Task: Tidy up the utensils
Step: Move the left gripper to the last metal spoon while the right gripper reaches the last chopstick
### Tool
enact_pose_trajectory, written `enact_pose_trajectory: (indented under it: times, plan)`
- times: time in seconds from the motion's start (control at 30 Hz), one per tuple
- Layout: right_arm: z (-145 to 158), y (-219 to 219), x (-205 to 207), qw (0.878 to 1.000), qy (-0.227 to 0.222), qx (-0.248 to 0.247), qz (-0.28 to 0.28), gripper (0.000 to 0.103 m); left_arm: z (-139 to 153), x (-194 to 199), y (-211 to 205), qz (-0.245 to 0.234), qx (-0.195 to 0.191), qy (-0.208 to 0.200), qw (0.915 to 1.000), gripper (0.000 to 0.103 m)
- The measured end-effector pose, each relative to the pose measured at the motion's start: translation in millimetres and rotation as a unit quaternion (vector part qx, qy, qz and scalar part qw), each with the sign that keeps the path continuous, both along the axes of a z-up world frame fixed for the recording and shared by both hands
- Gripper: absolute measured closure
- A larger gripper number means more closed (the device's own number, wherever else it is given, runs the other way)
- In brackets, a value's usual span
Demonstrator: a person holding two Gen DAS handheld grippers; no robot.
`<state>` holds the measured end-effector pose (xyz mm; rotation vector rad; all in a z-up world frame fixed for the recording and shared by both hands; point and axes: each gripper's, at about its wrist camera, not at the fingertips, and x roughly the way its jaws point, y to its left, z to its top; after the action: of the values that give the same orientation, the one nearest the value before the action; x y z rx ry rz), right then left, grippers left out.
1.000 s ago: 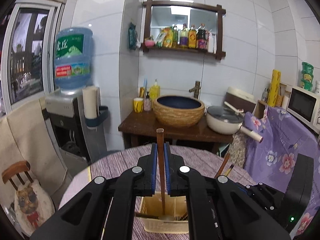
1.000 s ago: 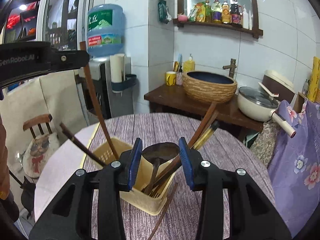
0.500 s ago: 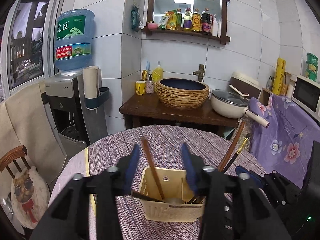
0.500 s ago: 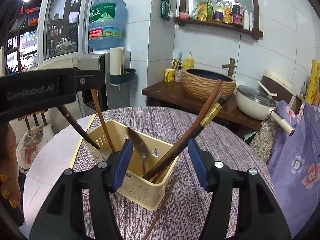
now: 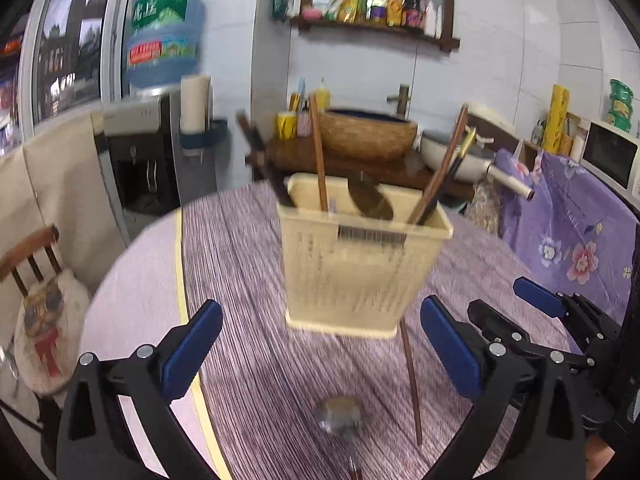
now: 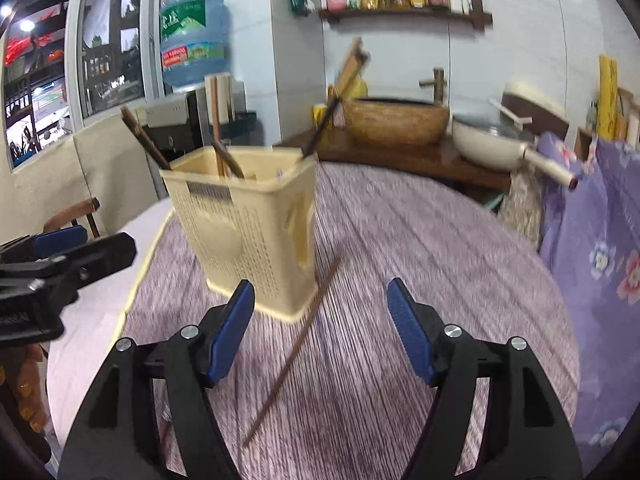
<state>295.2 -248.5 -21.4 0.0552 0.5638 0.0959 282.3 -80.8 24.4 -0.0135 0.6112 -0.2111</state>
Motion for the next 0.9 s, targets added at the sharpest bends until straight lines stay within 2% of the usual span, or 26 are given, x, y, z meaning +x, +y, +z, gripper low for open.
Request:
enact_pose_trajectory:
  times: [0.2,0.4,0.6,0.8,0.9]
  plan:
    - [-24.5,-21.4,-5.6,0.998,0.044,0.041,-0.003,0.034,-18.5,-11.0,2.7,0.025,-0.017,0.019,0.9994,0.005]
    - [-30.5,-33.9,-32.2,0.999,0.025,0.029,0.011,0.032,-17.5,-30.4,0.6,0.051,-0.031,0.012,0.9982,0.005]
    - [-37.2,-48.8,-49.2,0.999,0.026,0.018,-0.003,0.03,-13.6,-49.5,-15.2,0.035,-0.02,-0.015,0.9991,0.005]
    - [-36.5,-46.3,-39.2,0.999,0.035,0.027,0.0,0.03,-21.0,-45.8,-13.1,0.024,-0.01,-0.004,0.9997,0.005]
    - [-37.1,-38.1,-29.3,0.998,0.053,0.035,0.011,0.03,-19.5,-40.6,-2.0,0.027,-0.026,-0.003,0.9993,0.005]
